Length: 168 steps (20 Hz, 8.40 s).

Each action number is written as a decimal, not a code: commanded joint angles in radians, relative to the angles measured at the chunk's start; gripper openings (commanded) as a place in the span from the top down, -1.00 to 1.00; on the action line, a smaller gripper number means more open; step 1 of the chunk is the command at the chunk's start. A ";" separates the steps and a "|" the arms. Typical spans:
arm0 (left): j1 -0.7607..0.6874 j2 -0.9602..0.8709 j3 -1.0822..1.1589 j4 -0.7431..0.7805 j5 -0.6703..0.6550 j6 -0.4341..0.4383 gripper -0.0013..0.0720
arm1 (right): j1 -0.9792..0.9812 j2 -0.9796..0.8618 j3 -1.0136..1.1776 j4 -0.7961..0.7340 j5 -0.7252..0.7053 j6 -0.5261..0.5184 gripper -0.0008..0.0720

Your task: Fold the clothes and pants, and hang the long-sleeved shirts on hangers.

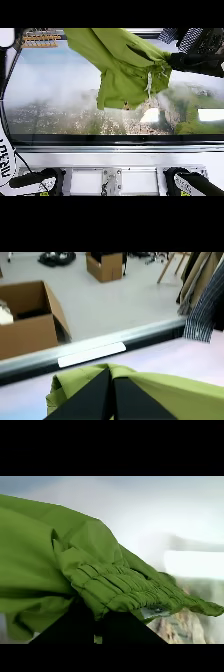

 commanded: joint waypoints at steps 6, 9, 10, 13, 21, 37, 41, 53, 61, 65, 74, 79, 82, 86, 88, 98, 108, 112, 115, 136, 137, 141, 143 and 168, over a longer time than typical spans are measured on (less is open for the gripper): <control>0.019 0.383 -0.039 -0.007 -0.023 0.000 0.96 | 0.000 0.264 0.021 0.418 -0.076 -0.227 0.91; 0.019 0.555 -0.132 -0.007 -0.008 0.000 0.96 | 0.000 0.363 0.021 0.431 -0.064 -0.217 0.91; 0.019 0.600 -0.161 -0.008 0.013 0.000 0.96 | 0.000 0.389 0.021 0.431 -0.051 -0.216 0.90; 0.019 0.714 -0.249 -0.017 0.142 -0.002 0.96 | 0.000 0.428 0.021 0.431 0.016 -0.183 0.90; 0.019 0.568 -0.285 -0.016 0.247 -0.033 0.96 | 0.000 0.350 0.016 0.430 0.125 -0.020 0.91; 0.070 -0.299 -0.011 0.016 -0.201 -0.222 -0.76 | -0.140 -0.225 -0.079 0.013 -0.095 0.090 -0.63; 0.205 -0.158 -0.271 0.045 -0.484 -0.298 -0.76 | -0.201 -0.096 -0.097 -0.069 -0.003 0.049 -0.63; 0.108 0.229 -1.431 -0.345 -0.196 -0.270 -0.76 | -0.200 0.166 -0.339 -0.053 0.081 0.042 -0.62; -0.061 0.038 -1.320 -0.382 -0.170 -0.262 -0.42 | -0.200 0.166 -0.339 -0.030 0.082 0.042 -0.62; -0.050 0.045 -1.262 -0.364 -0.183 -0.253 0.95 | -0.211 0.156 -0.347 -0.086 0.118 0.042 -0.62; 0.105 0.233 -1.378 -0.271 -0.216 -0.251 0.95 | -0.259 -0.130 -0.670 0.175 -0.068 0.082 -0.62; 0.105 0.265 -1.397 -0.272 -0.215 -0.252 0.95 | -0.133 -0.324 -0.686 0.471 -0.257 -0.071 -0.62; 0.105 0.269 -1.397 -0.270 -0.217 -0.252 0.95 | -0.066 -0.352 -0.685 0.582 -0.328 -0.157 -0.62; 0.105 0.269 -1.397 -0.272 -0.217 -0.252 0.95 | -0.034 -0.352 -0.685 0.578 -0.357 -0.194 0.23; 0.105 0.269 -1.395 -0.270 -0.216 -0.252 0.95 | -0.035 -0.344 -0.684 0.577 -0.350 -0.261 0.81; 0.256 0.578 -0.723 -0.245 -0.309 -0.251 0.95 | -0.056 0.125 -0.224 0.285 -0.018 -0.294 0.91; 0.267 0.888 -0.303 -0.242 -0.111 -0.250 0.95 | -0.056 0.571 -0.051 0.356 0.012 -0.117 0.91; 0.267 0.828 -0.218 -0.243 -0.109 -0.250 0.96 | -0.056 0.624 -0.051 0.356 0.091 0.000 0.91; 0.267 0.692 -0.153 -0.244 -0.113 -0.250 0.95 | -0.056 0.603 -0.052 0.335 0.208 0.134 0.91; 0.109 -0.299 -0.002 -0.231 -0.366 -0.245 0.96 | -0.056 -0.290 -0.053 -0.034 0.143 0.138 0.91; 0.120 -0.277 -0.005 -0.187 -0.417 -0.247 0.96 | -0.056 -0.271 -0.053 -0.034 0.167 0.138 0.91; 0.116 -0.088 -0.238 -0.013 -0.472 -0.247 0.96 | -0.031 -0.198 -0.061 -0.108 0.291 0.097 0.91; 0.117 0.039 -0.444 -0.006 -0.446 -0.246 0.96 | -0.015 -0.165 -0.096 -0.154 0.336 0.098 0.91; 0.031 0.388 -1.439 -0.016 -0.214 -0.262 -0.44 | 0.047 -0.071 -0.709 -0.047 -0.095 0.059 -0.31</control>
